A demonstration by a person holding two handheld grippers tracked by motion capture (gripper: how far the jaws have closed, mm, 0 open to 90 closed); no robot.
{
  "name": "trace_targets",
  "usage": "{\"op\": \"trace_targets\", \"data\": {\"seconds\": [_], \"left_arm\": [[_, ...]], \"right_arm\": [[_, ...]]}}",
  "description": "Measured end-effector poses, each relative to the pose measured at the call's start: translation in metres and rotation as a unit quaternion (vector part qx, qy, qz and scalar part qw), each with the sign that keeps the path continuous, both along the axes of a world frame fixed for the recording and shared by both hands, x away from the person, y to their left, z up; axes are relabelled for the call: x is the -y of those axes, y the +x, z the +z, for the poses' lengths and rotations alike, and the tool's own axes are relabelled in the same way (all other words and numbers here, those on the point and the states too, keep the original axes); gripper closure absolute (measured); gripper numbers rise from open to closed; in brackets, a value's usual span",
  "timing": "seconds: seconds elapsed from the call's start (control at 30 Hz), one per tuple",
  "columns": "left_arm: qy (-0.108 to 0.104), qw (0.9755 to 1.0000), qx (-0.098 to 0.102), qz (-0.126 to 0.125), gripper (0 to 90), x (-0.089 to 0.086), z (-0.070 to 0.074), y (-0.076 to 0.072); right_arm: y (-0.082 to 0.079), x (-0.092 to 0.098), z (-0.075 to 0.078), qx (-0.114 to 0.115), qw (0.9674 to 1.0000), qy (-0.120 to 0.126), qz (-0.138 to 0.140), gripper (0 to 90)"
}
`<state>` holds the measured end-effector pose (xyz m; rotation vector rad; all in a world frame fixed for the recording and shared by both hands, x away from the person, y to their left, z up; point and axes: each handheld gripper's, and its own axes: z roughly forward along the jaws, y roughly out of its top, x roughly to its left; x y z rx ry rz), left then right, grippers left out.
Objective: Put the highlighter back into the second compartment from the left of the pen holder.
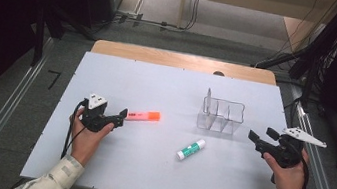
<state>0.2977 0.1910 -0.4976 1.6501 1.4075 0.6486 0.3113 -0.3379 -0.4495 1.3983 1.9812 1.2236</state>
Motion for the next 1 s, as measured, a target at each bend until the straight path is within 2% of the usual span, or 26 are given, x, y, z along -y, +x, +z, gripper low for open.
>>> {"op": "trace_targets", "data": {"seconds": [0.13, 0.3, 1.0], "left_arm": [[0.003, 1.0, -0.003, -0.007, 18.3, 0.004, -0.002, 0.002], [-0.004, 0.9999, -0.003, -0.016, 18.7, 0.005, -0.003, 0.005], [-0.008, 0.9996, -0.002, -0.026, 19.8, 0.014, -0.007, 0.017]], "right_arm": [[0.0, 0.001, 0.0, 0.001, 1.0, 0.001, -0.003, 22.8], [0.0, 0.002, -0.001, 0.0, 1.0, 0.001, -0.004, 22.8], [0.001, 0.003, -0.002, -0.007, 0.9999, 0.007, -0.008, 22.8]]}}
